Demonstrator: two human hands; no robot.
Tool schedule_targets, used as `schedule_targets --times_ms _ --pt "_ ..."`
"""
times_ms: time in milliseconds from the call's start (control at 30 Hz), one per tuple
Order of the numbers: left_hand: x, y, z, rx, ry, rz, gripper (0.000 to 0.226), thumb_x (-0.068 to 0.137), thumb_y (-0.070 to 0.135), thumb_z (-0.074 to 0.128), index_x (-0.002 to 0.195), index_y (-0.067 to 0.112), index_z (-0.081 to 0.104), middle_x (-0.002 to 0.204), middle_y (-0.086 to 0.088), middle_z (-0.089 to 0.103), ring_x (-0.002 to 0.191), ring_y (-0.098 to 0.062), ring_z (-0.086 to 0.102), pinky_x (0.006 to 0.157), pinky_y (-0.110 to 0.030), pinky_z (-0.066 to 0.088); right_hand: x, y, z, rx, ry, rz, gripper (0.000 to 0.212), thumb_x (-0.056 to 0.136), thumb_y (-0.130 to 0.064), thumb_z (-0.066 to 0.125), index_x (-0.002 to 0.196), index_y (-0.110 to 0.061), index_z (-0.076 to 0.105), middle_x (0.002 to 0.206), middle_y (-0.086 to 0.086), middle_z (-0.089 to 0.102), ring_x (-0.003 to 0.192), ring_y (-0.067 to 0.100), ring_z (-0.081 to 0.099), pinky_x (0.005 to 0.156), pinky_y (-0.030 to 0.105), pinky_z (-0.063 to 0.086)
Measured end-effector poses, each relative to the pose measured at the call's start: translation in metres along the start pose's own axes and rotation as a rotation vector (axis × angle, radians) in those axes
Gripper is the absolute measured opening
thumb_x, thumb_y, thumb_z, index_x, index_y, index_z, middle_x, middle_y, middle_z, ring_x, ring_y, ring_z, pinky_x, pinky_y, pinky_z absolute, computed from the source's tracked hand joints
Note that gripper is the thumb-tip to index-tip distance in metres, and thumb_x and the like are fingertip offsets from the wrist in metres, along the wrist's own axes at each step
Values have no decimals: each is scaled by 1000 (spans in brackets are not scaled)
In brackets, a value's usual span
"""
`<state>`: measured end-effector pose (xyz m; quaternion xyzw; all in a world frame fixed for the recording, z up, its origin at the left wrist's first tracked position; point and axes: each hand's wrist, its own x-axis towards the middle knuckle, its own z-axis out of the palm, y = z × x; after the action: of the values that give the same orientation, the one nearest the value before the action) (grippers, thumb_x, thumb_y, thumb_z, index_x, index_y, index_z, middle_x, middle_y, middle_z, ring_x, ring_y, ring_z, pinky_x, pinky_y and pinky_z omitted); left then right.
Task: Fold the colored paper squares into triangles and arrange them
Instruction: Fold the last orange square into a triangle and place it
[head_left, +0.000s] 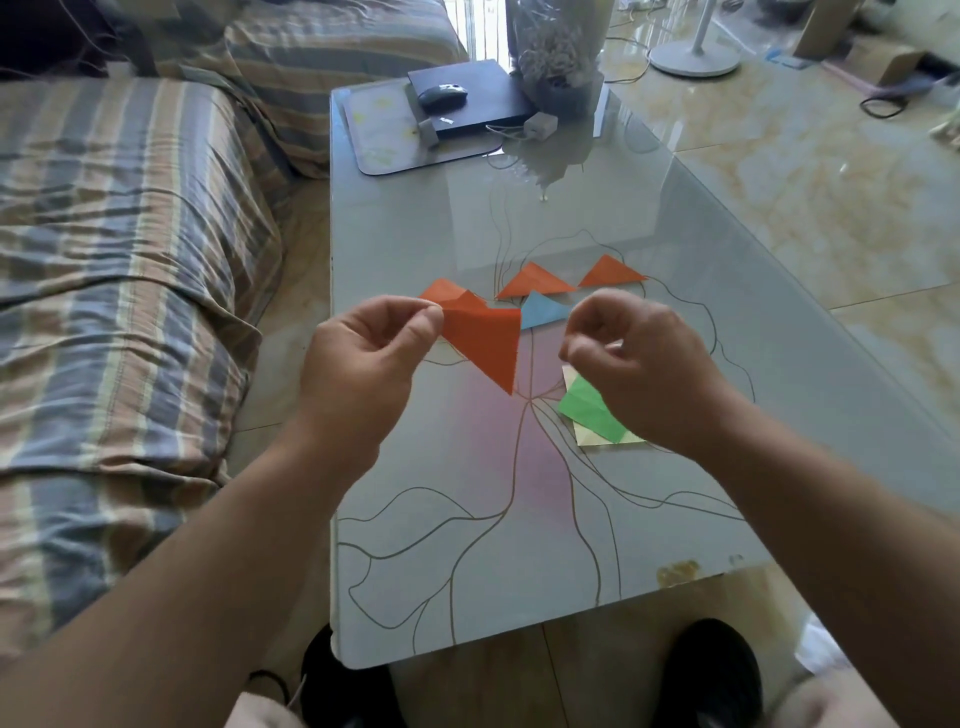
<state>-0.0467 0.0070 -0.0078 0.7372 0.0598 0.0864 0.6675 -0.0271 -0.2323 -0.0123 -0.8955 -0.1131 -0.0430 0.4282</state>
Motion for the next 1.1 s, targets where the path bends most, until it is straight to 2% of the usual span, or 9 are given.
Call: schedule_targets --times_ms 100,233,333,467,567,667,800,900,1100 --pt "1 0 0 -73 -1 -201 6 97 20 70 92 23 72 81 5 74 82 -15 67 82 -35 50 1 -1 2 254 9 103 11 88 -37 66 91 -27 61 87 9 70 82 34 68 74 50 54" --pt "-4 -6 7 -48 -52 -297 9 96 16 70 98 24 68 82 3 75 81 -17 66 84 -38 51 -4 -6 10 510 -150 251 37 96 -32 72 126 -35 52 99 8 73 79 20 65 70 35 53" --pt "-7 -5 11 3 -150 -264 18 98 10 65 95 26 71 84 0 72 80 -16 65 82 -37 49 -3 -7 11 529 -173 306 37 95 -18 74 124 -33 57 88 16 74 73 26 59 70 42 49" --pt "-9 -3 6 164 -238 -91 15 93 14 75 92 27 81 84 4 74 78 -13 63 76 -30 51 -1 -10 6 572 -160 395 29 96 -5 69 118 -22 62 85 22 72 69 25 65 72 40 54" --pt "-11 -5 1 526 -199 256 10 88 26 81 94 35 80 87 23 75 83 -3 70 80 -19 53 0 -8 2 543 -216 410 18 97 -6 69 110 -19 66 84 14 72 71 24 64 69 36 53" --pt "-9 -10 1 681 -157 502 8 88 30 82 95 33 82 94 21 74 91 -3 69 85 -21 54 -2 -2 6 321 -204 291 4 97 -29 71 97 -25 71 88 -1 71 76 15 64 71 33 51" --pt "-8 -17 3 717 -218 560 7 89 30 82 96 31 83 95 17 74 89 -4 68 81 -29 57 -7 -3 12 -194 -100 -81 29 83 -66 63 92 -40 73 105 -19 59 102 10 60 84 34 50" --pt "-13 -18 9 742 -228 556 8 88 29 81 95 34 82 91 19 75 89 -4 68 82 -31 56 -11 -5 22 -303 -94 -247 29 85 -59 59 91 -38 77 101 -16 62 100 22 58 84 47 53" --pt "-14 -14 10 702 -211 507 9 87 27 79 90 35 80 89 19 72 90 -6 68 83 -30 56 -12 -3 33 -310 27 -358 31 93 -48 57 86 -26 79 92 -8 70 86 27 62 73 48 55"
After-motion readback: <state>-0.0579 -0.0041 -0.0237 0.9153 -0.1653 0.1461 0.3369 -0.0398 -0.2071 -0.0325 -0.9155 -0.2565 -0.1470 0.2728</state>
